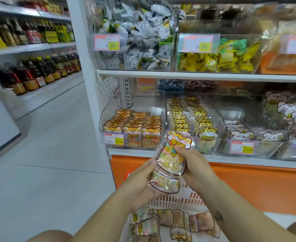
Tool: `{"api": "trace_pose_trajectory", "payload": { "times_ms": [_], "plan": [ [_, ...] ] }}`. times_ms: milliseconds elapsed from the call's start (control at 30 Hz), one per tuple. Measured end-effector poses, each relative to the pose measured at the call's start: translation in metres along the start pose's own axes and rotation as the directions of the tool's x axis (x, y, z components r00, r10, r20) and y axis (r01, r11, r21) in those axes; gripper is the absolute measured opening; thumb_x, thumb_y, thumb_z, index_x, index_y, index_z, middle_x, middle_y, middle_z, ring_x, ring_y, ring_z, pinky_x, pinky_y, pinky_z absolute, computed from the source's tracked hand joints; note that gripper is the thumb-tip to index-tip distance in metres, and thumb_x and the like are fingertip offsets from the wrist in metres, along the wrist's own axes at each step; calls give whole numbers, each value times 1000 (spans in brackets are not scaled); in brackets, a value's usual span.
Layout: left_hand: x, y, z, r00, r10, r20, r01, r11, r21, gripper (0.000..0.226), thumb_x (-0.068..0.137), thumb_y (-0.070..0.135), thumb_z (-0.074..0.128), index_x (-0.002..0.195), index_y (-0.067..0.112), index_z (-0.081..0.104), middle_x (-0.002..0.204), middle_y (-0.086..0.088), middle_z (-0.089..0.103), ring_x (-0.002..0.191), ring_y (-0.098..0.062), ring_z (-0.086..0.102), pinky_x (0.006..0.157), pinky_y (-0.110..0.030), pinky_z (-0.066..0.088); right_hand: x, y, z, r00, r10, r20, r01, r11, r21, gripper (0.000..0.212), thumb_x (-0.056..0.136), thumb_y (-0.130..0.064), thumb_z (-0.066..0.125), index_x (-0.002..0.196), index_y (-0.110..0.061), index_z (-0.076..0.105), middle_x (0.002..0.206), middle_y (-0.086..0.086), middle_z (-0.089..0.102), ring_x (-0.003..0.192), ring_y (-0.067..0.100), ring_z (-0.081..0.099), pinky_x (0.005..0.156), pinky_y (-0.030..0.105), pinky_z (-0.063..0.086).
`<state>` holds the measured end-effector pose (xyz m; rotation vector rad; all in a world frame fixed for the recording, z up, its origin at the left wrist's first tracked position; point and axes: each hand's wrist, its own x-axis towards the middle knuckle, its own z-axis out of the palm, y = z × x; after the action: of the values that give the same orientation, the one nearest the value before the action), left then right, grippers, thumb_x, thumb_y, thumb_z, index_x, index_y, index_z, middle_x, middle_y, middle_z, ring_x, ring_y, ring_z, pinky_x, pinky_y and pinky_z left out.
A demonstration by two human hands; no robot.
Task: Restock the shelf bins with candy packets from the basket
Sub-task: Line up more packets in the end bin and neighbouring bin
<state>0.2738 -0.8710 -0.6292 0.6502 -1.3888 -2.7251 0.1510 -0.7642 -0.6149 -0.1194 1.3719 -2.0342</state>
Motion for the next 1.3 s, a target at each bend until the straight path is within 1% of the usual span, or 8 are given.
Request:
{"api": "trace_pose_trajectory", "payload": {
  "times_ms": [433,567,667,800,867,1033,1167,1300],
  "plan": [
    [-12,7,-1,900,437,-11,-390,814,430,48,86,23,77,128,35,56,114,5,73,108,-16,69,101,-44,52,-22,12,18,979,-131,158,152,980,-128,28,96,-6,60,124,-6,57,112,16,73,101,31,72,81,40,59],
    [-19,15,2,868,497,-1,-416,726,547,54,87,16,76,128,42,52,106,20,71,101,1,68,87,-22,55,-16,-2,17,971,-190,148,216,958,-188,72,82,-21,80,143,-26,41,136,8,60,113,27,67,100,52,51],
    [-27,27,-4,867,495,50,-394,622,676,61,85,17,78,118,58,47,118,29,64,110,8,62,92,-20,53,-16,-54,11,913,-205,352,375,761,-529,88,63,-34,86,140,-36,44,130,-4,62,113,16,66,99,45,53],
    [-38,41,-7,861,479,170,-375,373,849,67,82,22,80,131,55,47,128,28,54,116,5,58,95,-24,54,-22,-91,21,758,207,619,552,302,-777,53,73,-23,89,118,-30,64,111,1,72,103,20,69,92,40,56],
    [-40,51,-11,861,473,189,-365,313,877,68,81,22,79,129,57,47,126,28,49,116,2,57,90,-22,56,-22,-85,30,746,228,626,558,299,-774,49,72,-8,88,113,-24,65,103,-9,75,95,10,72,84,26,57],
    [-26,79,-31,760,634,141,-336,199,921,56,78,25,83,124,44,58,121,22,56,114,0,58,95,-27,55,-11,-71,55,719,-58,692,683,237,-691,33,76,-15,85,101,-31,71,95,-16,75,87,2,71,83,30,58],
    [-6,98,-44,631,775,15,-285,214,934,61,84,29,78,137,38,49,130,23,51,117,3,53,89,-5,42,6,-73,69,632,-336,698,759,91,-644,44,76,-10,81,101,-45,69,87,-39,66,88,-14,64,80,11,52],
    [26,119,-66,591,804,-59,-167,194,967,57,93,33,67,146,30,46,140,12,49,126,-6,51,102,-20,42,50,-87,74,563,-524,639,671,-162,-723,44,77,-14,75,111,-40,67,104,-21,71,101,5,66,87,35,57]
  ]
}}
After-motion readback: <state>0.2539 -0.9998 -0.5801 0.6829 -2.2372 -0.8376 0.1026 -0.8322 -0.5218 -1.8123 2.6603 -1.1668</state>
